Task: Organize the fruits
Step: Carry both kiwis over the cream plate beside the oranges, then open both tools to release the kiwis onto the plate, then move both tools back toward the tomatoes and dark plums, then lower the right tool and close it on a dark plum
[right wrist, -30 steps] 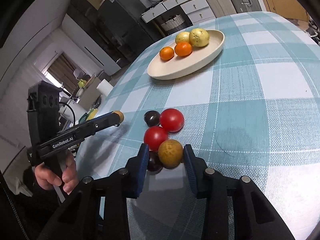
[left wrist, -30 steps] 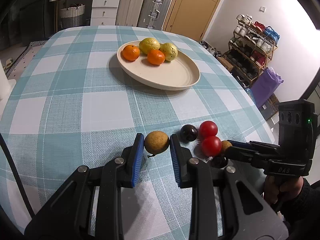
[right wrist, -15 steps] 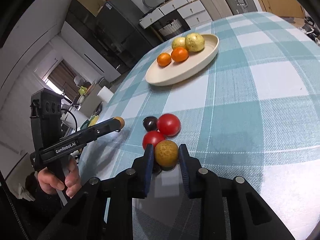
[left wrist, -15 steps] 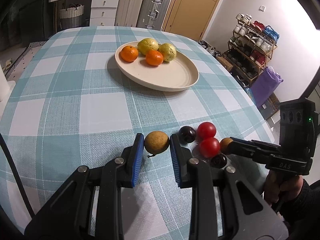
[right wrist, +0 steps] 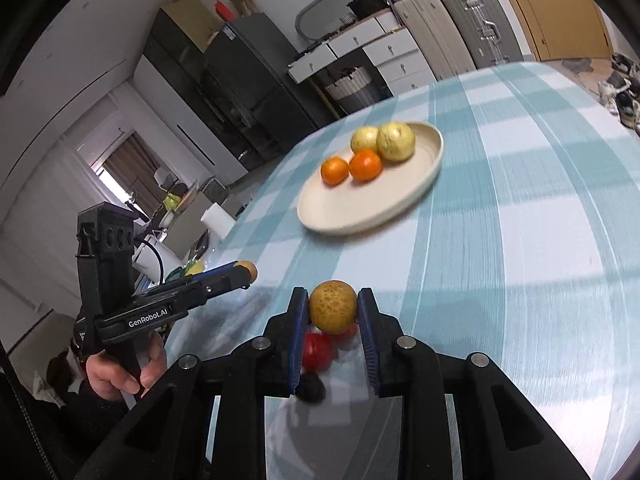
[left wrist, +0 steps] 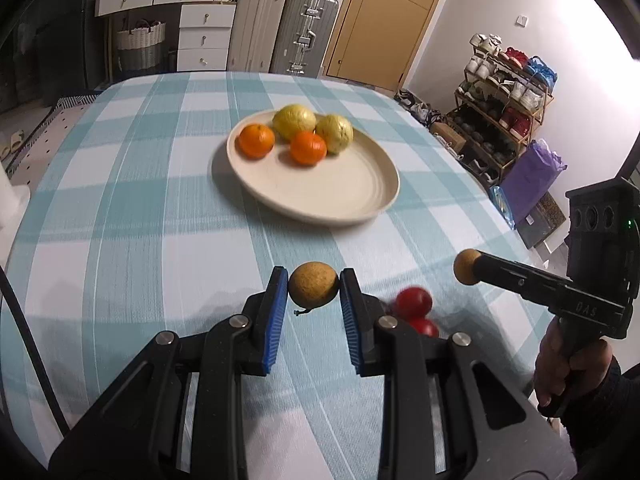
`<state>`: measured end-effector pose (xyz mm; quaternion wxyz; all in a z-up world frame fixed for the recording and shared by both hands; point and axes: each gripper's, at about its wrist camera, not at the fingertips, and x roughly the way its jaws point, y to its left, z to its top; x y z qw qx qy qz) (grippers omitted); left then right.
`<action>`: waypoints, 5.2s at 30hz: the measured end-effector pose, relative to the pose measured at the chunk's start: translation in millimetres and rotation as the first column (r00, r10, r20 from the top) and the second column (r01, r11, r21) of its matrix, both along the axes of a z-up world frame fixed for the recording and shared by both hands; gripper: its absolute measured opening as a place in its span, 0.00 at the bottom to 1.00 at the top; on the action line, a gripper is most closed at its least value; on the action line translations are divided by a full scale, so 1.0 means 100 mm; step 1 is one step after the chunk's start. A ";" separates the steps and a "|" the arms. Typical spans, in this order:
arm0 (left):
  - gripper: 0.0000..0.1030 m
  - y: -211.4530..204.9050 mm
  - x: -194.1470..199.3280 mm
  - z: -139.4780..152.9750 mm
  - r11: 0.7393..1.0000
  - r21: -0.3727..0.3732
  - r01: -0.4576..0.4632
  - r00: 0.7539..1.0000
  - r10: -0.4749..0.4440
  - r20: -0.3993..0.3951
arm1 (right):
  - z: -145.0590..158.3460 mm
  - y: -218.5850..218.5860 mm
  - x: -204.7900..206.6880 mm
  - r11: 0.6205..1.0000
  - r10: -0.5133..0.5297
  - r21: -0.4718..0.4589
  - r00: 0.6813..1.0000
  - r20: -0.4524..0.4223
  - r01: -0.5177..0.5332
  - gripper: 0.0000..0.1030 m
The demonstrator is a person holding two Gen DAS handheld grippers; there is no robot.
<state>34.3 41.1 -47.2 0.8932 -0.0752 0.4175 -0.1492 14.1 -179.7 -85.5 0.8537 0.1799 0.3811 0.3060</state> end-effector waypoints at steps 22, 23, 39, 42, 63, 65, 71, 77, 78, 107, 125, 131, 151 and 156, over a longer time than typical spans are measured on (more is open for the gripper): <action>0.23 -0.07 1.12 0.19 0.999 -0.044 -0.014 1.000 0.015 0.014 | 0.34 0.08 1.09 0.998 -0.051 -0.029 0.995 0.084 0.054 0.25; 0.23 -0.11 1.15 0.19 0.999 -0.047 -0.006 1.000 0.006 0.014 | 0.34 0.09 1.11 0.998 -0.054 -0.036 0.995 0.085 0.057 0.25; 0.23 -0.70 1.80 -0.13 0.991 -0.099 0.088 0.993 -0.095 -0.069 | 0.13 0.05 1.58 0.988 -0.098 -0.114 0.993 0.062 0.105 0.25; 0.23 -0.74 1.87 -0.19 0.991 -0.098 0.087 0.992 -0.095 -0.078 | 0.09 0.04 1.65 0.988 -0.097 -0.114 0.994 0.049 0.102 0.25; 0.24 -0.73 1.98 -0.18 0.992 -0.107 0.074 0.995 -0.080 -0.061 | 0.03 0.00 1.79 0.984 -0.122 -0.122 0.991 0.048 0.127 0.36; 0.24 -0.70 1.95 -0.14 0.992 -0.105 0.067 0.996 -0.072 -0.050 | 0.06 -0.03 1.76 0.984 -0.131 -0.115 0.990 0.057 0.137 0.36; 0.25 -0.60 1.82 0.02 0.995 -0.099 0.028 0.999 -0.030 -0.020 | 0.17 -0.10 1.65 0.979 -0.166 -0.105 0.983 0.083 0.174 0.50; 0.27 -0.56 1.62 0.20 0.998 -0.061 0.002 1.000 0.000 0.019 | 0.29 -0.13 1.49 0.968 -0.193 -0.139 0.975 0.112 0.208 0.50; 0.30 -0.55 1.57 0.23 0.999 -0.054 -0.005 1.000 0.006 0.027 | 0.31 -0.13 1.46 0.968 -0.195 -0.137 0.974 0.115 0.210 0.50; 0.93 -0.33 0.34 0.56 0.988 0.035 -0.153 0.978 0.146 0.146 | 0.84 0.03 0.28 0.959 -0.171 -0.155 0.922 0.348 0.236 1.00; 0.99 -0.20 -0.13 0.31 0.985 0.050 -0.162 0.982 0.157 0.102 | 0.63 0.11 -0.05 0.958 -0.111 -0.220 0.947 0.302 0.182 1.00; 0.99 -0.13 -0.24 0.15 0.992 0.016 -0.129 0.990 0.127 0.062 | 0.49 0.14 -0.13 0.960 -0.073 -0.243 0.964 0.256 0.137 1.00; 0.99 0.06 -0.28 -0.17 0.984 0.059 -0.171 0.985 0.172 -0.020 | -0.09 0.38 -0.43 0.959 0.058 -0.281 0.996 0.067 -0.037 1.00; 0.99 0.09 -0.27 -0.21 0.983 0.051 -0.175 0.984 0.176 -0.034 | -0.12 0.44 -0.53 0.954 0.072 -0.296 0.994 0.083 -0.044 0.99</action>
